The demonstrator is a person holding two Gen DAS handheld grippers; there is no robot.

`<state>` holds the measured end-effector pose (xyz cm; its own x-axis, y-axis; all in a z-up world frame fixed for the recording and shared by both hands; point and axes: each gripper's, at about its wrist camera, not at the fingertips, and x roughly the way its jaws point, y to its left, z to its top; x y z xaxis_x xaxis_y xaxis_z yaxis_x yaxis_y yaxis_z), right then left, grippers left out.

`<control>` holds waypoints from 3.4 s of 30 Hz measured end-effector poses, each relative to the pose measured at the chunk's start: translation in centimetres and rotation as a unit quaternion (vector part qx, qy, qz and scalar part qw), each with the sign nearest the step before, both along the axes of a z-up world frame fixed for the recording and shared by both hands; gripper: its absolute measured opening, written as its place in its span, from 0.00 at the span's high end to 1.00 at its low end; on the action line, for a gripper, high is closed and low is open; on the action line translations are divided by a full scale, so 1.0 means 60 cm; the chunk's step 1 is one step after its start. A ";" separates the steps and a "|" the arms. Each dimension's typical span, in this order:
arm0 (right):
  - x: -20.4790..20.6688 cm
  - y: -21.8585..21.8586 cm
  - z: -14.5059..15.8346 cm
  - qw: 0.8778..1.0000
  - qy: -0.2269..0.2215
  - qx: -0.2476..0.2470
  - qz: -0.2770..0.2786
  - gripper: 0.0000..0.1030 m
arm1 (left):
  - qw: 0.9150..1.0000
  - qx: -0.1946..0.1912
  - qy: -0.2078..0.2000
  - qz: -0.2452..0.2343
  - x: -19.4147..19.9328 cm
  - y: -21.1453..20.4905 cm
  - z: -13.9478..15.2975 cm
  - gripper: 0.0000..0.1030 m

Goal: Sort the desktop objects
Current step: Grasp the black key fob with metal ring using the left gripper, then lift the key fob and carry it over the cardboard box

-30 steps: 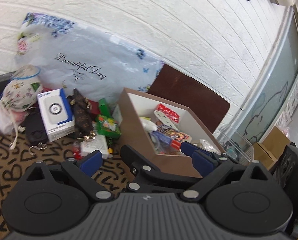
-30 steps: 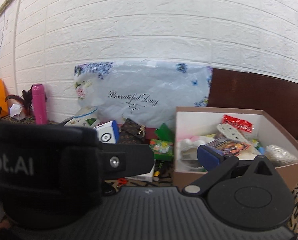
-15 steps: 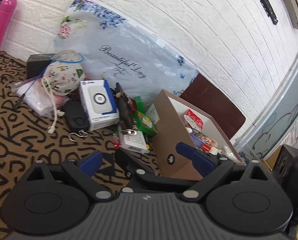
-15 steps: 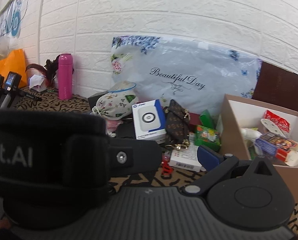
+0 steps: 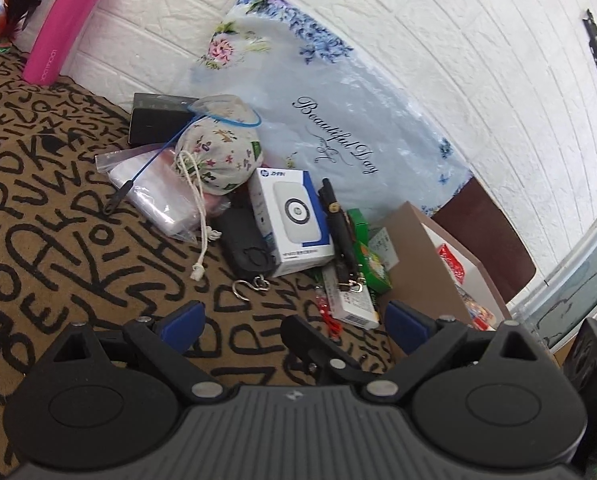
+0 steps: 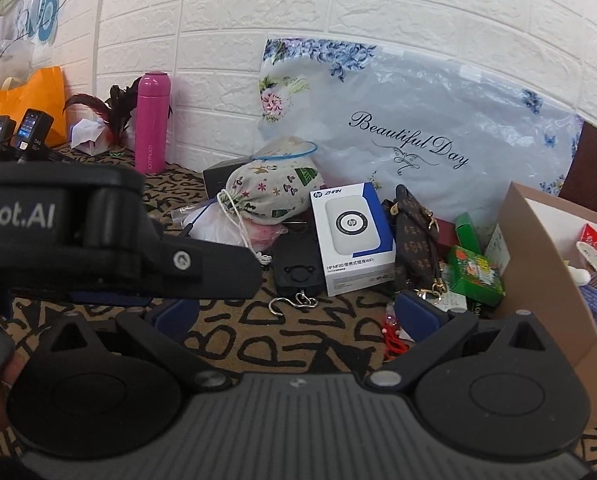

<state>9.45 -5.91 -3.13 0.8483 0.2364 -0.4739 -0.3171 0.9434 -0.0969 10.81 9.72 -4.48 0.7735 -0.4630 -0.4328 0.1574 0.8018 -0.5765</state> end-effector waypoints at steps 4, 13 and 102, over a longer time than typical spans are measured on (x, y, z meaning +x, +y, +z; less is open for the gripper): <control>0.029 -0.003 -0.015 1.000 0.008 0.009 -0.003 0.02 | 1.000 0.010 -0.001 -0.012 0.032 -0.005 -0.006 0.06; 0.084 -0.024 -0.042 0.999 0.020 0.036 0.001 0.11 | 0.999 0.020 0.002 -0.039 0.110 -0.033 -0.020 0.21; -0.118 -0.233 0.016 0.998 0.007 0.062 -0.012 0.53 | 0.986 0.116 -0.016 -0.121 -0.050 -0.284 0.070 0.44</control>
